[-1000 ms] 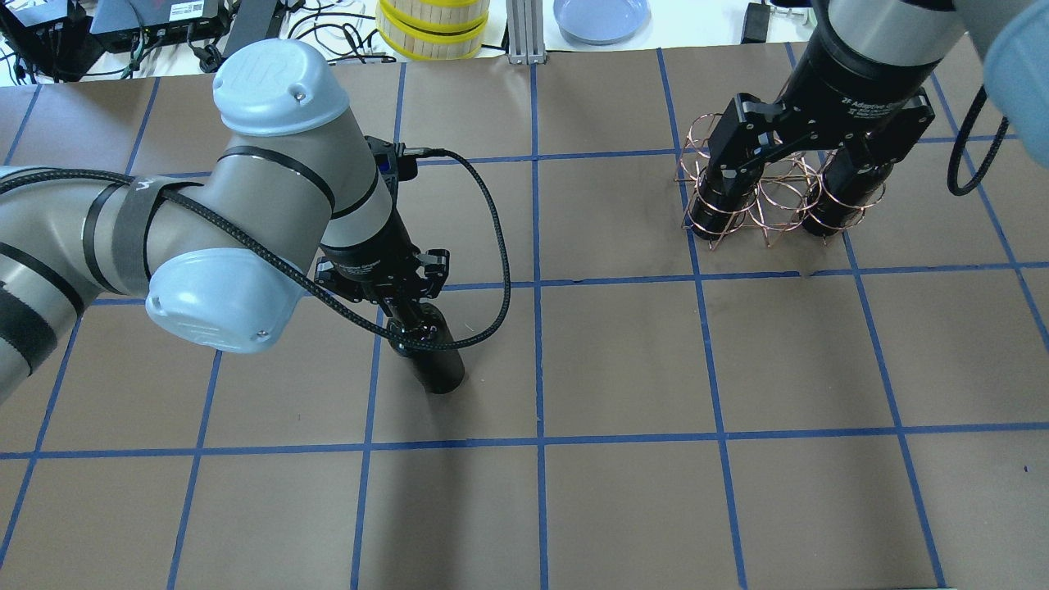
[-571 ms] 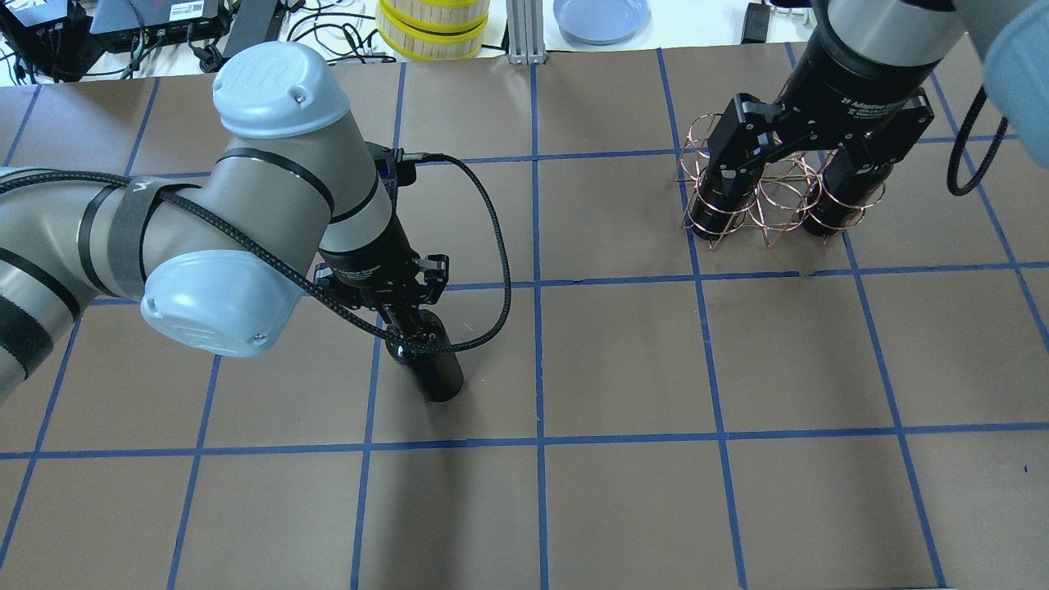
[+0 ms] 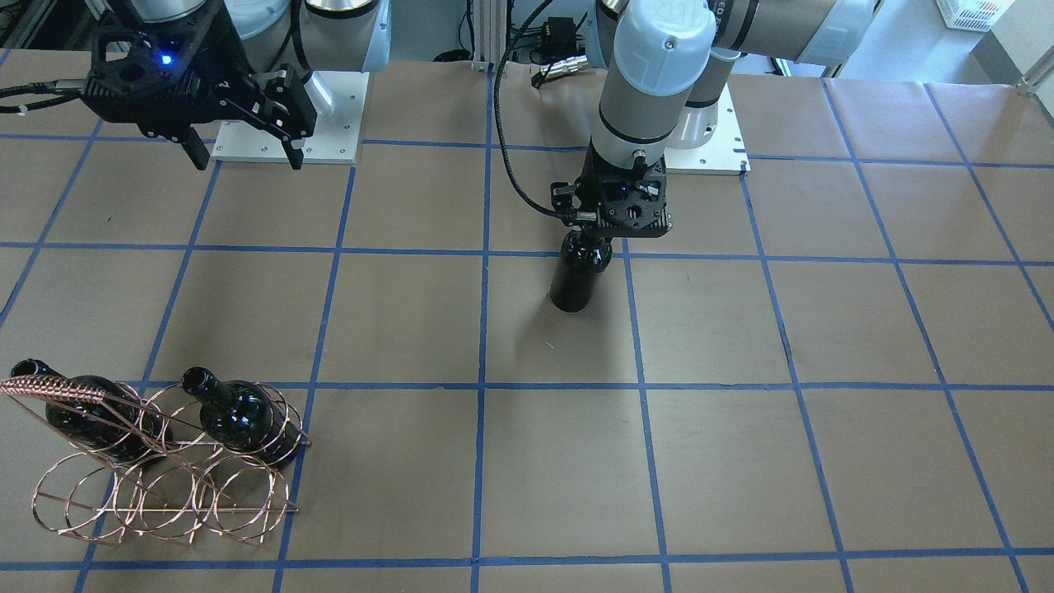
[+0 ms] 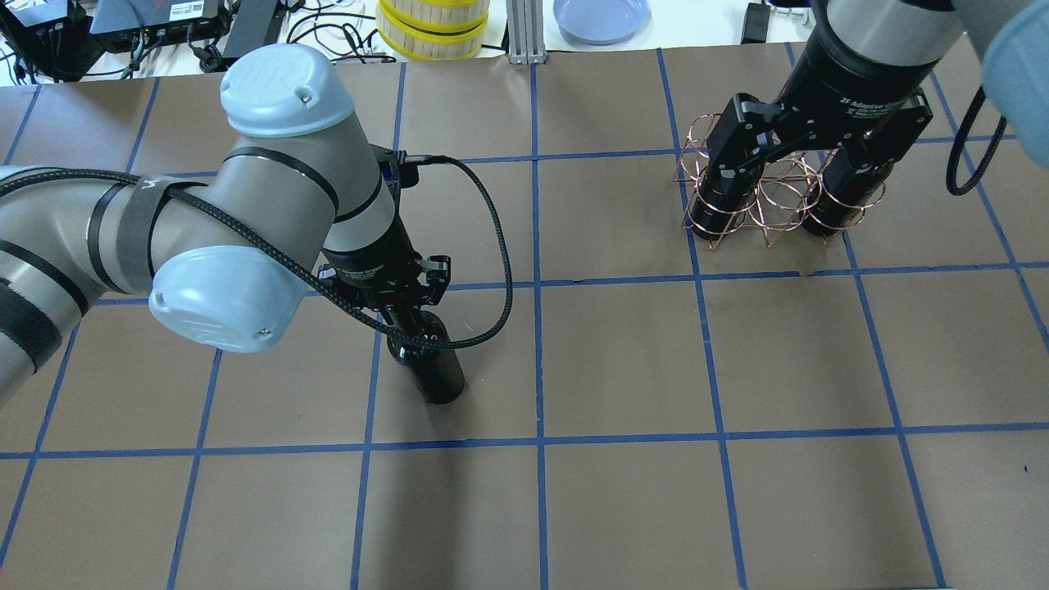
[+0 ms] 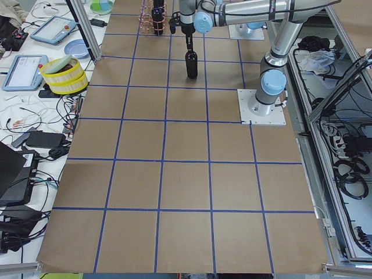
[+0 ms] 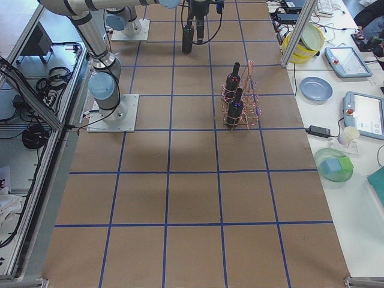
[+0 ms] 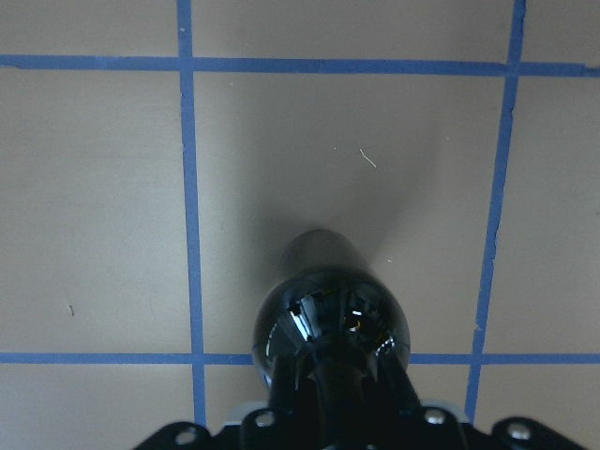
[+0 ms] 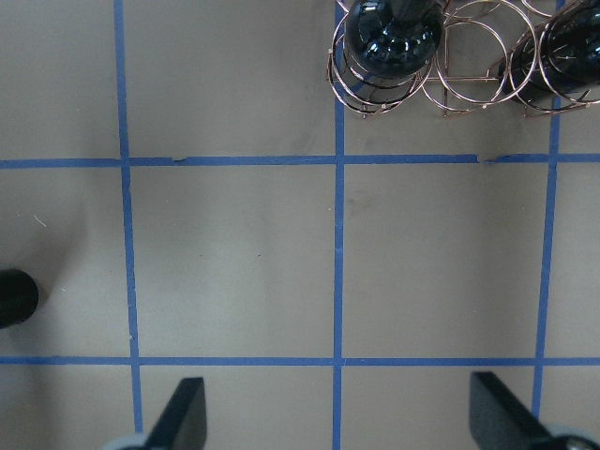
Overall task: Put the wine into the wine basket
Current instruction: 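Lower the bottle upright onto the table center with the left gripper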
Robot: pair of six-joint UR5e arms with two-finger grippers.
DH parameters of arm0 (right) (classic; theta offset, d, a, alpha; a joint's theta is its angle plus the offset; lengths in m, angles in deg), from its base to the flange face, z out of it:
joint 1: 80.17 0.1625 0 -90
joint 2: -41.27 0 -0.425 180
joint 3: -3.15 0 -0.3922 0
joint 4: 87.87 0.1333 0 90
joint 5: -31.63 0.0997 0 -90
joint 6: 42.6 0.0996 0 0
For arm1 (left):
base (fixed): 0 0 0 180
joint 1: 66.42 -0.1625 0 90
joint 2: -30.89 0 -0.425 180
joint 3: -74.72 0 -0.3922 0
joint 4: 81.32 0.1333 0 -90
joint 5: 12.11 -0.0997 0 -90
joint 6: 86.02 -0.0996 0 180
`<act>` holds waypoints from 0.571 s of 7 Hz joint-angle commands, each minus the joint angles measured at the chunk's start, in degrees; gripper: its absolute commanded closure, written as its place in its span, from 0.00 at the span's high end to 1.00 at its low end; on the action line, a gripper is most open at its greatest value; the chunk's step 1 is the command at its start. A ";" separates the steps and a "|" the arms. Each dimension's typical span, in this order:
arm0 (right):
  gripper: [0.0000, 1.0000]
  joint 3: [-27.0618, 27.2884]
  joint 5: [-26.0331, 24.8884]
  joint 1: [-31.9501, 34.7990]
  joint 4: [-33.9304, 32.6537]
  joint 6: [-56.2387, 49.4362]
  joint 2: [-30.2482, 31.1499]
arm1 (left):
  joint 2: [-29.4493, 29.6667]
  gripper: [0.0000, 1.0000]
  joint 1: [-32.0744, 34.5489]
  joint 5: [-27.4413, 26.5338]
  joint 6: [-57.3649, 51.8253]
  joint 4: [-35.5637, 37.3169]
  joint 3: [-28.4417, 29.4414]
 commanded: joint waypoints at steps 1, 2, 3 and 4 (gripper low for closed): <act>1.00 0.00 -0.06 0.00 0.19 0.07 0.00 | 0.21 0.00 0.00 1.63 1.59 0.00 -0.09; 1.00 0.00 -0.15 0.00 0.19 0.07 0.00 | 0.39 0.00 0.09 1.56 1.68 0.00 0.00; 1.00 0.00 -0.15 0.00 0.19 0.16 -0.09 | 0.30 0.00 0.00 1.29 1.59 0.00 0.00; 1.00 0.00 -0.15 0.00 0.19 -0.02 0.00 | 0.30 0.00 0.00 1.21 1.51 0.00 -0.09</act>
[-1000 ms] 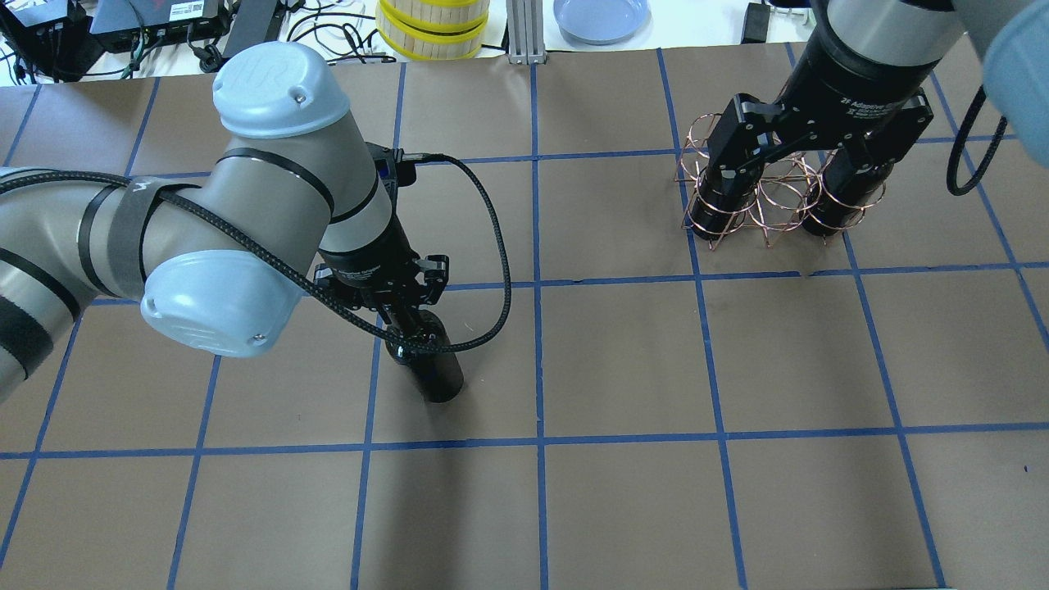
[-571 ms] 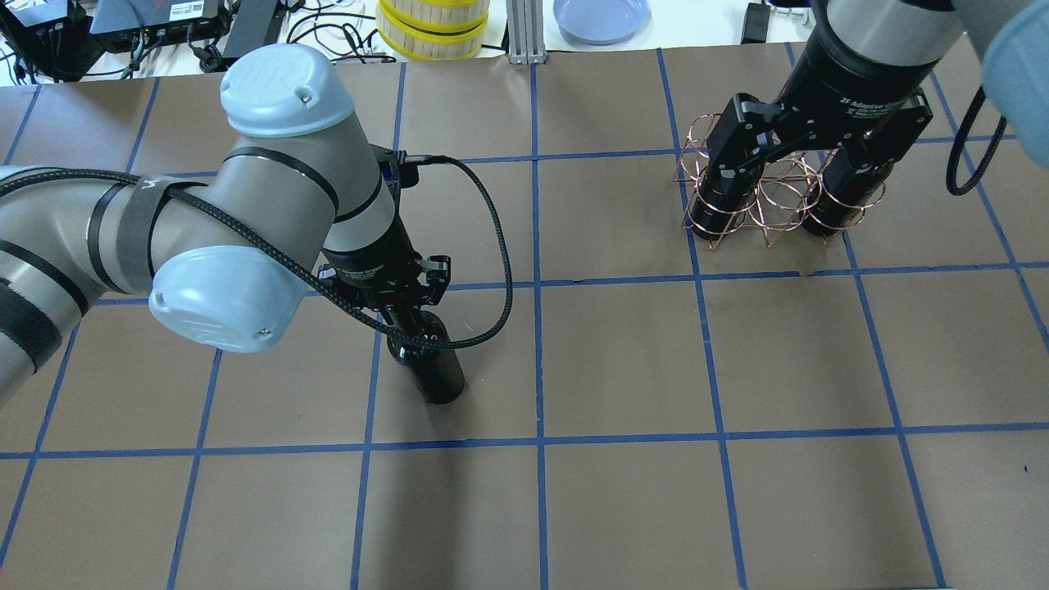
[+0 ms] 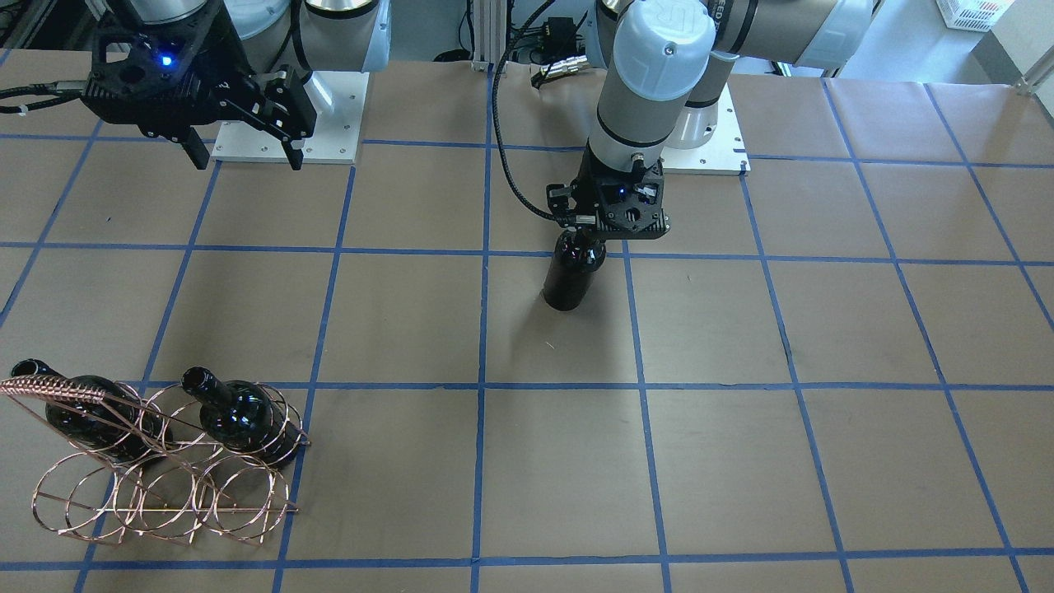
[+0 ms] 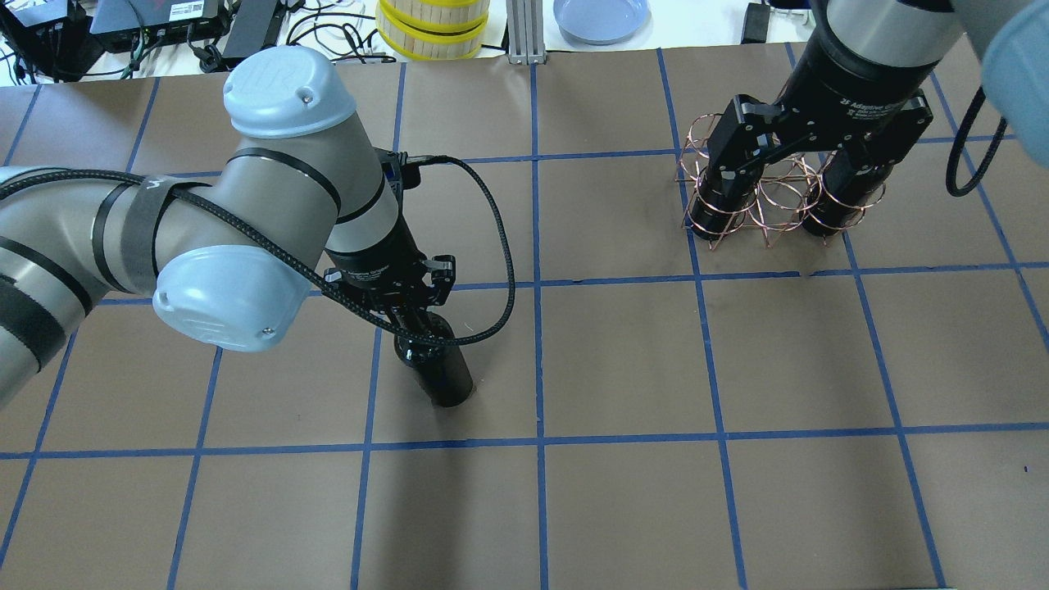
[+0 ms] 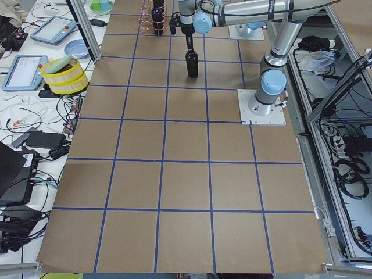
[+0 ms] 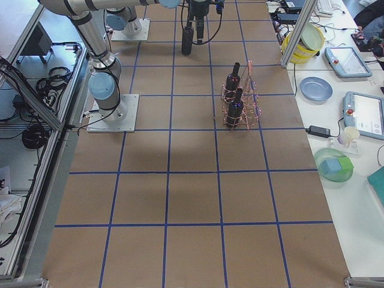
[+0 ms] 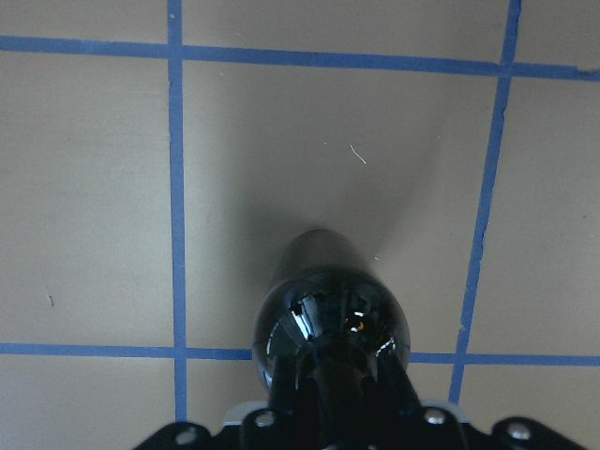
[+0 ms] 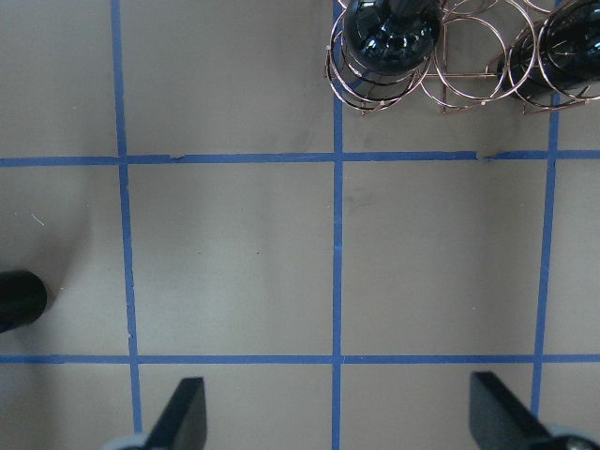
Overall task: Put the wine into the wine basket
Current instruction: 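Lower the bottle upright onto the table center with the left gripper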
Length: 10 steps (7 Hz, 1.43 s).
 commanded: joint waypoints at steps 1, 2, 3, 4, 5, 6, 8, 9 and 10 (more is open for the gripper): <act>1.00 0.00 -0.01 0.00 0.09 -0.36 -0.05 | 0.01 0.00 -0.02 -0.10 -0.13 0.00 -0.06; 1.00 0.00 0.07 0.00 -0.08 -0.19 0.04 | 0.01 0.02 -0.02 -0.27 -0.21 -0.09 -0.06; 1.00 0.00 0.08 0.00 -0.17 -0.19 0.04 | 0.10 0.32 -0.02 -0.45 -0.48 -1.22 -0.06; 1.00 -0.09 0.51 -0.26 -0.35 -0.62 -0.05 | 0.10 0.36 -0.02 -0.45 -0.22 -1.67 -0.06; 1.00 -0.09 0.60 -0.44 -0.35 -0.37 0.04 | 0.10 0.36 -0.02 -0.45 -0.21 -2.02 -0.06; 1.00 -0.09 0.78 -0.44 -0.26 -0.45 0.04 | 0.10 0.36 -0.02 -0.45 -0.21 -2.02 -0.06; 1.00 -0.09 0.87 -0.35 -0.35 -0.10 0.04 | 0.01 0.37 -0.02 -0.54 -0.30 -2.02 -0.06; 1.00 -0.09 0.87 -0.35 -0.44 -0.10 0.04 | 0.01 0.52 -0.02 -0.54 -0.65 -2.02 0.03; 1.00 -0.09 1.04 -0.35 -0.44 -0.19 0.04 | 0.01 0.60 -0.02 -0.54 -0.57 -2.02 0.12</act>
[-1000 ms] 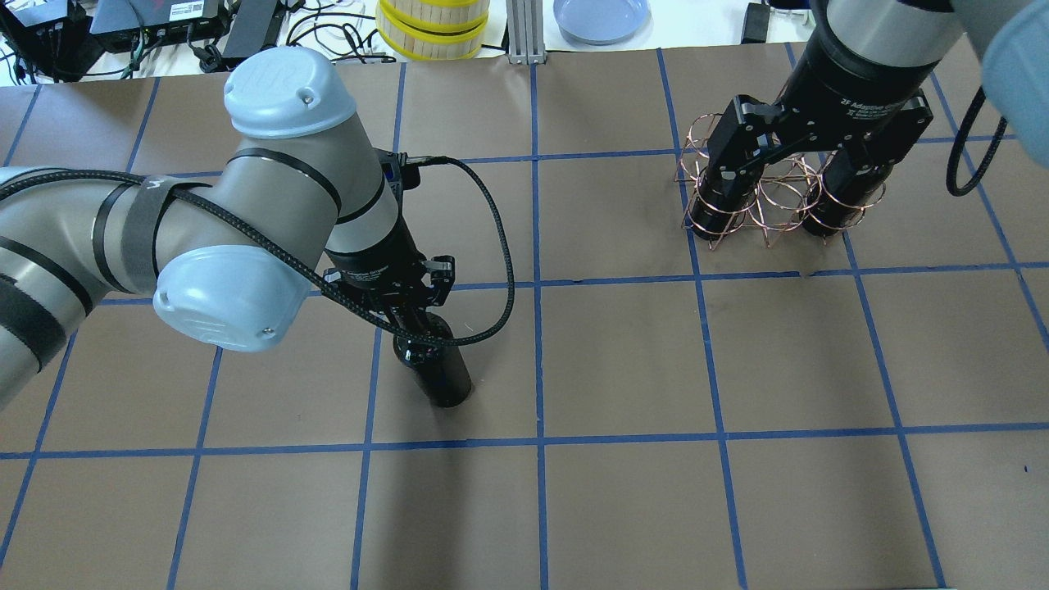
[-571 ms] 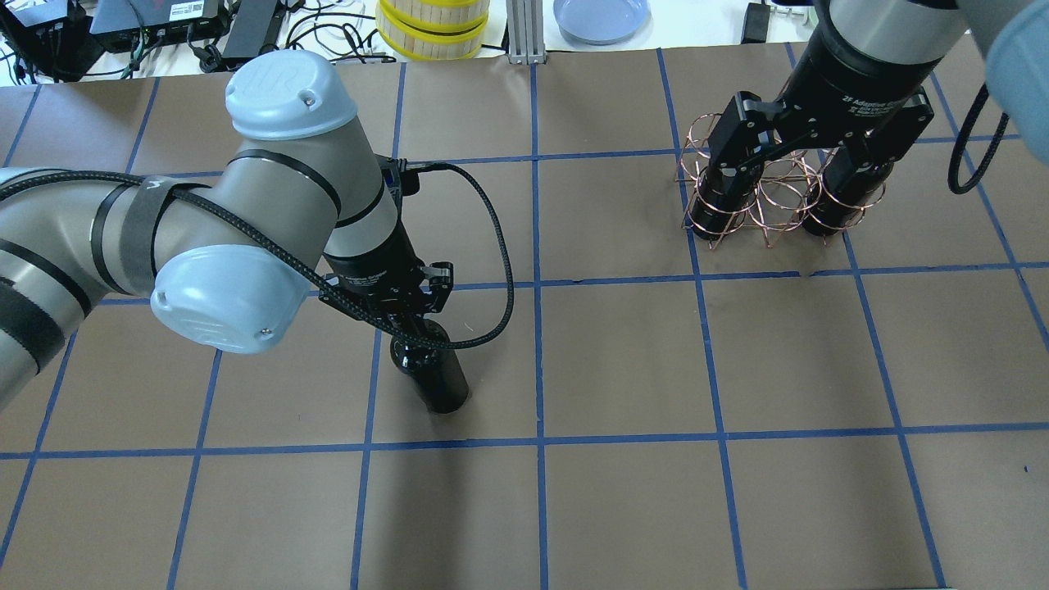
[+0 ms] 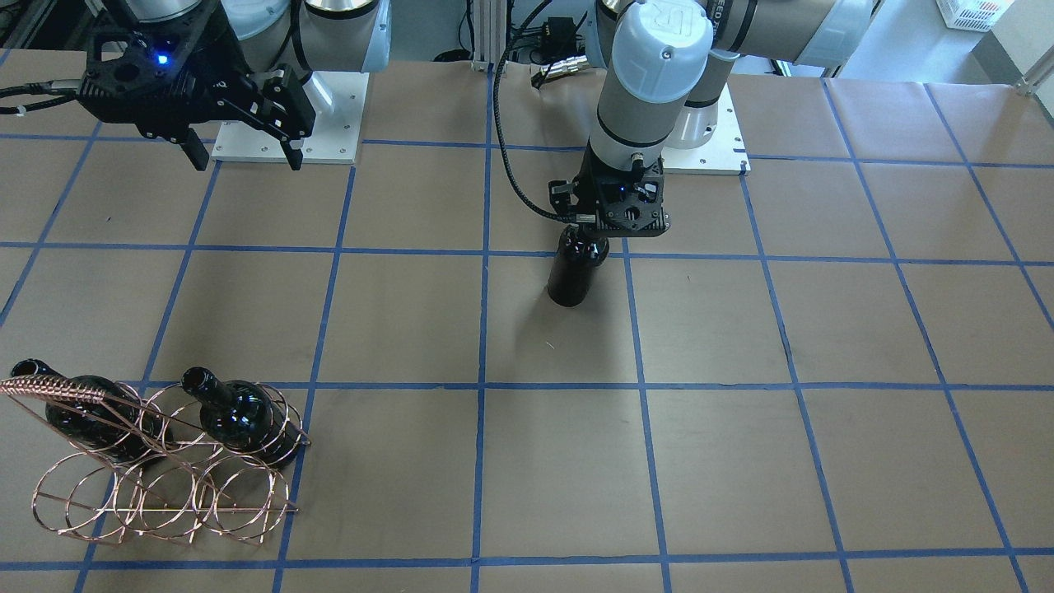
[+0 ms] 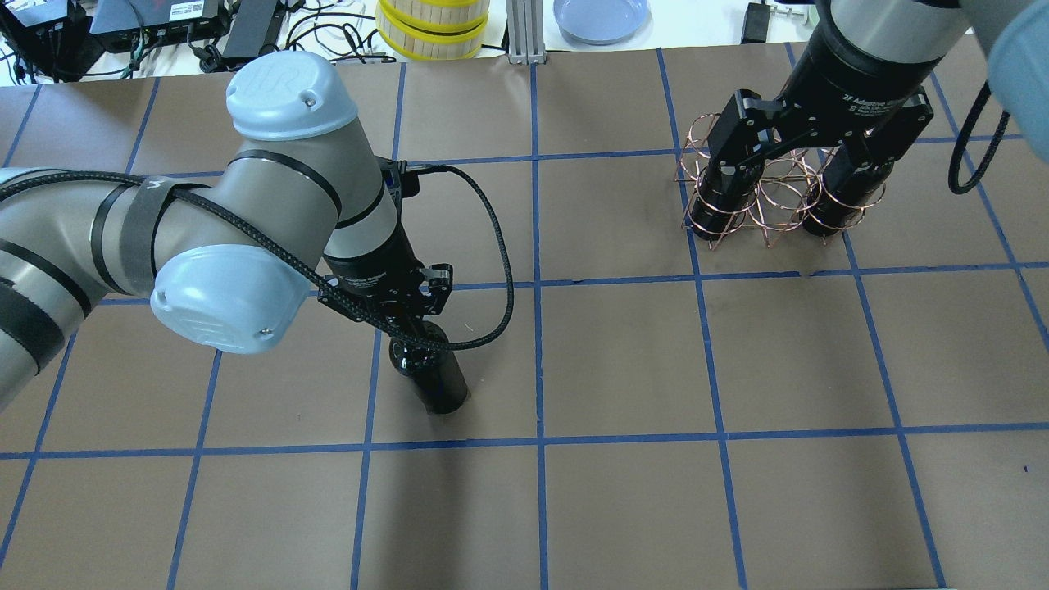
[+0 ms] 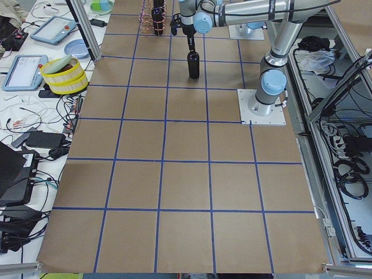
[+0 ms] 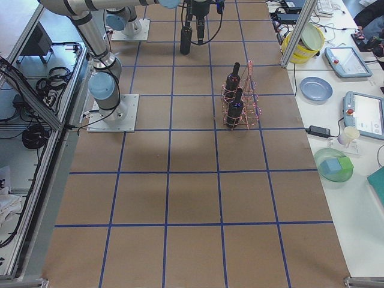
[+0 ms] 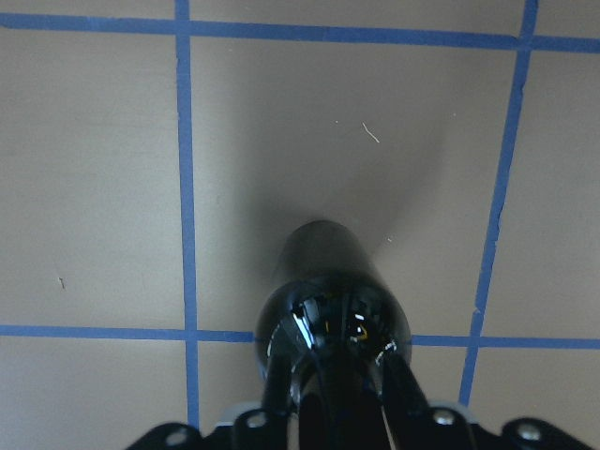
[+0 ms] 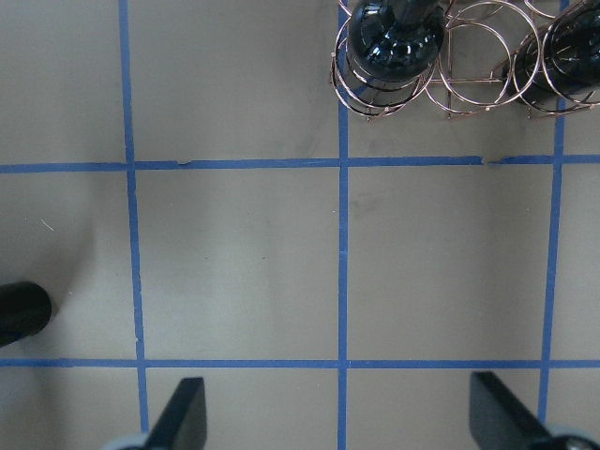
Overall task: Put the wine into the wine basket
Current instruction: 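Open the left gripper and withdraw it while the right gripper releases the basket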
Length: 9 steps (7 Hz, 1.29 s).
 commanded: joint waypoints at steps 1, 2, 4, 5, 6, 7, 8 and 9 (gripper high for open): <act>1.00 0.00 0.14 0.02 -0.13 0.06 0.00 | -0.02 0.72 0.01 -0.09 0.12 0.00 0.11; 1.00 0.00 0.14 0.10 -0.13 0.24 0.00 | -0.02 0.86 0.01 -0.09 0.29 0.00 0.28; 1.00 0.09 0.14 0.10 -0.13 0.24 0.00 | -0.02 0.88 0.01 -0.09 0.30 0.00 0.37; 1.00 0.09 0.14 0.10 -0.13 0.24 0.00 | -0.37 0.91 -0.08 -0.09 0.47 0.09 0.72; 1.00 0.09 0.14 0.10 -0.21 0.32 -0.26 | -0.81 1.00 -0.60 -0.09 0.47 -0.70 2.46; 1.00 0.09 0.22 0.19 -0.13 0.41 -0.18 | -0.98 1.00 -1.91 -0.62 -0.75 -3.66 6.22; 1.00 0.09 0.22 0.54 -0.13 3.72 -0.18 | -0.72 1.00 -6.02 -1.67 -3.54 -6.56 11.48; 1.00 0.09 0.66 1.41 -0.21 7.32 -0.44 | -0.72 0.99 -11.45 -1.50 -7.66 -9.55 17.02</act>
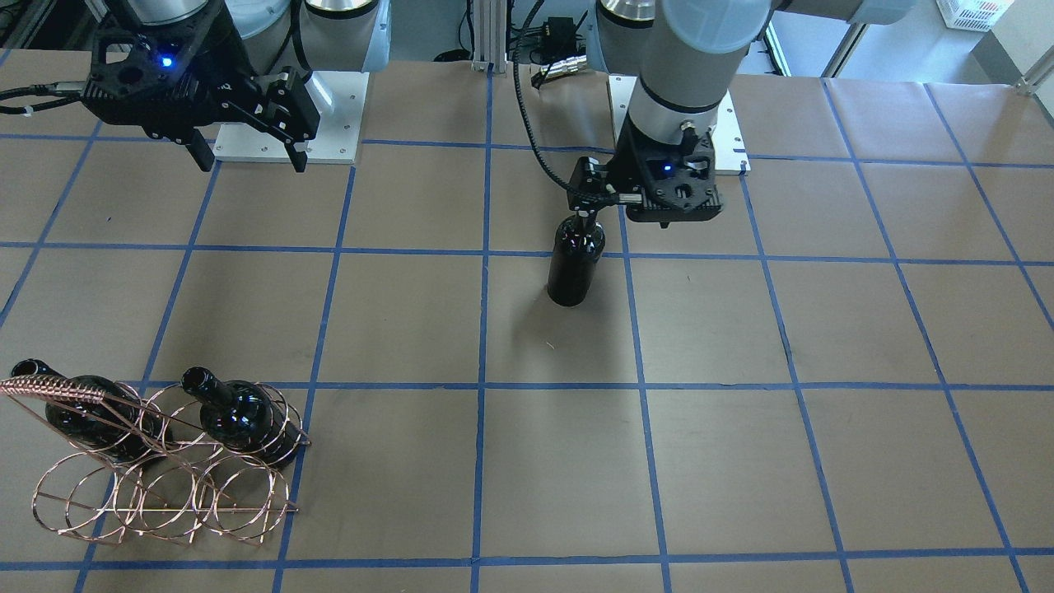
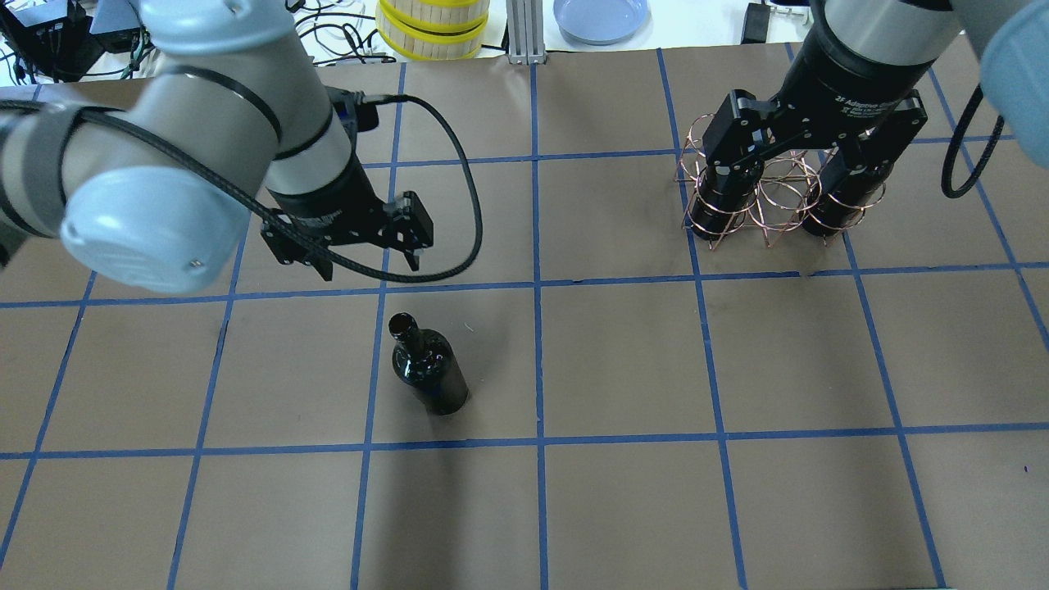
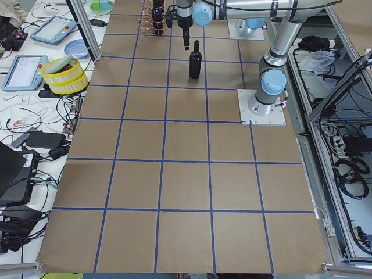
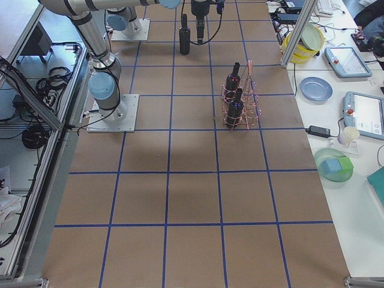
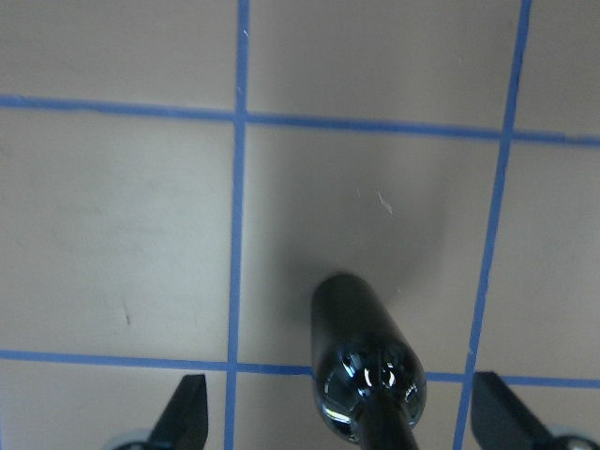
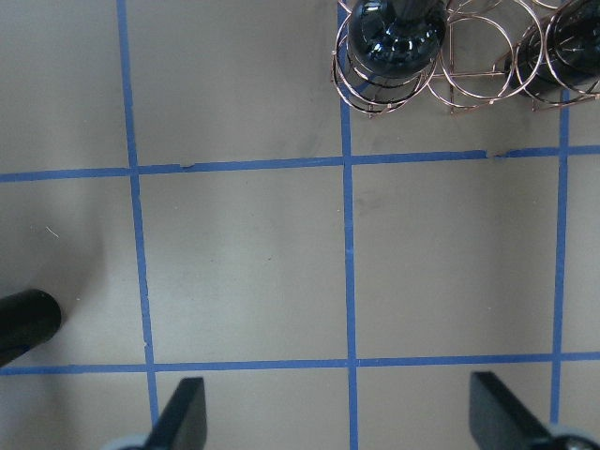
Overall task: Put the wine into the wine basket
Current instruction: 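Open the left gripper and withdraw it while the right gripper releases the basket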
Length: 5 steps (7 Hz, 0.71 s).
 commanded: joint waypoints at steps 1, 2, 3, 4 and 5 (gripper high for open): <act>1.00 0.00 0.69 2.63 -1.72 5.34 -1.05 | 0.04 0.98 -10.25 -0.27 -10.61 -8.10 10.92; 1.00 0.00 0.61 6.13 -3.99 11.36 -2.28 | -0.04 0.98 -12.47 -0.27 -12.76 -10.06 13.06; 1.00 -0.09 0.52 10.69 -5.67 15.51 -4.03 | -0.92 0.99 -13.02 -0.53 -13.13 -10.08 14.73; 1.00 -0.09 0.61 15.08 -11.17 16.85 -5.44 | -1.62 1.00 -15.55 -2.62 -18.71 -12.87 17.10; 1.00 -0.17 0.43 18.95 -13.92 18.26 -6.67 | -1.71 1.00 -17.66 -2.73 -19.72 -14.11 16.60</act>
